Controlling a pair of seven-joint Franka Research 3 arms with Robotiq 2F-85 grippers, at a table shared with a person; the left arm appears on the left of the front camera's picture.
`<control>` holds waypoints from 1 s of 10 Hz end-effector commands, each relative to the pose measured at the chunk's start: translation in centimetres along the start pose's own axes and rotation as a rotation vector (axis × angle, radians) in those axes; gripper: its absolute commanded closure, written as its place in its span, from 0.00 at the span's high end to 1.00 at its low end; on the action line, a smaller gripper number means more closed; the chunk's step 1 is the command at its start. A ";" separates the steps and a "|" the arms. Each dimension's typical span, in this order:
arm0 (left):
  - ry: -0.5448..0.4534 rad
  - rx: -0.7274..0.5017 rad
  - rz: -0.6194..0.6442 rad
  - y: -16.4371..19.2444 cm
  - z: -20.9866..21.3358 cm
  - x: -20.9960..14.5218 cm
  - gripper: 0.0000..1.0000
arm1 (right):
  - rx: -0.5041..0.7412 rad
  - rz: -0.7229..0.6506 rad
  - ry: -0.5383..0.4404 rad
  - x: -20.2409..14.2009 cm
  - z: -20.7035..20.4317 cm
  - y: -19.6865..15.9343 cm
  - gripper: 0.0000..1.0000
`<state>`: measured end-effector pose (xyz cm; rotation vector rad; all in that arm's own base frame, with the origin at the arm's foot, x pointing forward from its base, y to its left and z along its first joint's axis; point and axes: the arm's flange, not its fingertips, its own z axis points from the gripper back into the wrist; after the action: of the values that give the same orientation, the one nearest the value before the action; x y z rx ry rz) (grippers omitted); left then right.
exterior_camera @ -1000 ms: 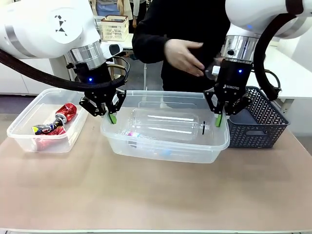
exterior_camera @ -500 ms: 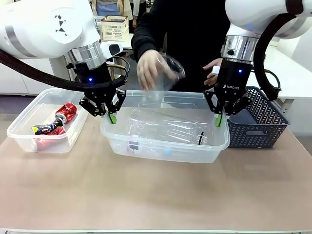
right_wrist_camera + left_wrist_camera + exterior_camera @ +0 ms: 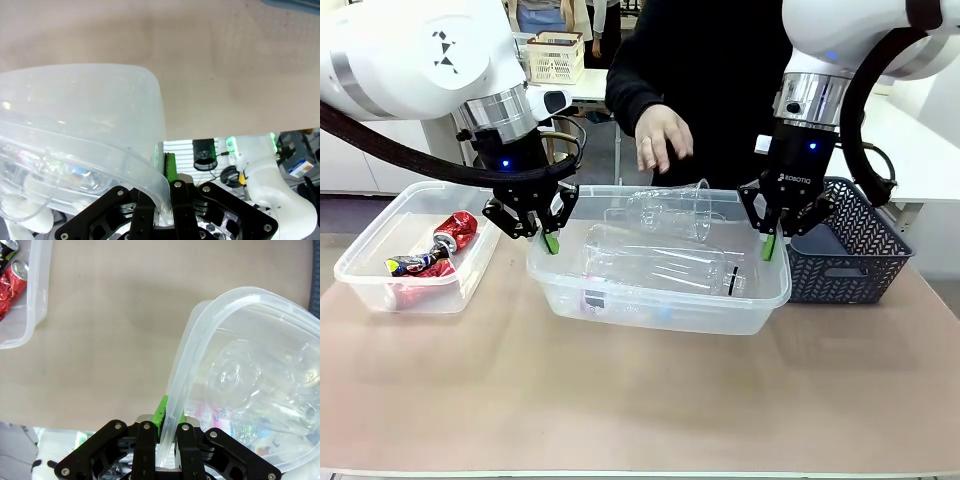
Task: Sort the waste into each basket.
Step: Offer the picked Organizing box to the human.
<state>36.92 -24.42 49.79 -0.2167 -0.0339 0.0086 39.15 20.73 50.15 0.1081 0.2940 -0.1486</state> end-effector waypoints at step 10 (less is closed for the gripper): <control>-0.012 -0.015 0.011 0.0 0.6 0.4 0.05 | -0.005 0.015 0.002 -0.2 0.1 0.1 0.04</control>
<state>36.92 -24.42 49.79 -0.2167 -0.0339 0.0086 39.15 20.73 50.15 0.1081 0.2940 -0.1486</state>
